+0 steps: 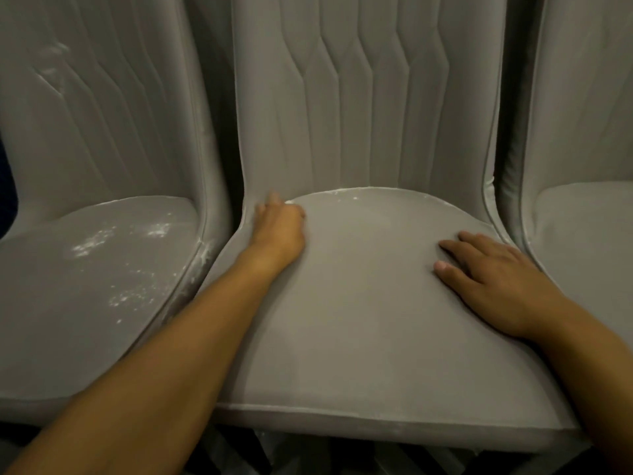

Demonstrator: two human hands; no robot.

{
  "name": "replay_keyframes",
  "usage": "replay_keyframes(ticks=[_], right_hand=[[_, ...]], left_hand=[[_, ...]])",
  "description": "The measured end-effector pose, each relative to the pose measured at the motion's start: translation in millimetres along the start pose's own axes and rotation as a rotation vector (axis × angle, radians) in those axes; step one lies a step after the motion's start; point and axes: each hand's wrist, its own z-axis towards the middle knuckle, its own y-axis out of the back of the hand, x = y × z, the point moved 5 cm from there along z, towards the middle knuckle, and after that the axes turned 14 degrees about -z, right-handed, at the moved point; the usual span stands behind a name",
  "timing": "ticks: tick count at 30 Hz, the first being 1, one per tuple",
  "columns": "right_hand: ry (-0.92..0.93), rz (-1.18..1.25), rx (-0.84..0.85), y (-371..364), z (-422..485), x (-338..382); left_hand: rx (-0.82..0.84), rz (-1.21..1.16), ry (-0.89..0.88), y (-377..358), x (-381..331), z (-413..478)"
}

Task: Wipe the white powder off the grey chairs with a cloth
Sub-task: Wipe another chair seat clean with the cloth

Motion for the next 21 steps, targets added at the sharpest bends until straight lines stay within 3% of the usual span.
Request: replay_keyframes(ticks=[4, 7, 11, 16, 21], right_hand=[[-0.006, -0.014, 0.009, -0.4, 0.2, 0.8], [-0.008, -0.023, 0.007, -1.1, -0.7, 1.8], [-0.008, -0.032, 0.009, -3.6, -0.5, 1.3], [-0.007, 0.0, 0.009, -3.2, 0.5, -2.1], [-0.006, 0.02, -0.004, -4.7, 1.3, -3.9]], left_hand=[[0.179, -0.154, -0.283, -9.1, -36.9, -22.3], [0.127, -0.079, -0.24, 4.3, -16.7, 2.1], [0.002, 0.004, 0.009, 4.1, 13.7, 41.6], [0.226, -0.148, -0.285, -31.8, -47.3, 51.2], [0.032, -0.048, -0.111, -32.4, -28.1, 78.6]])
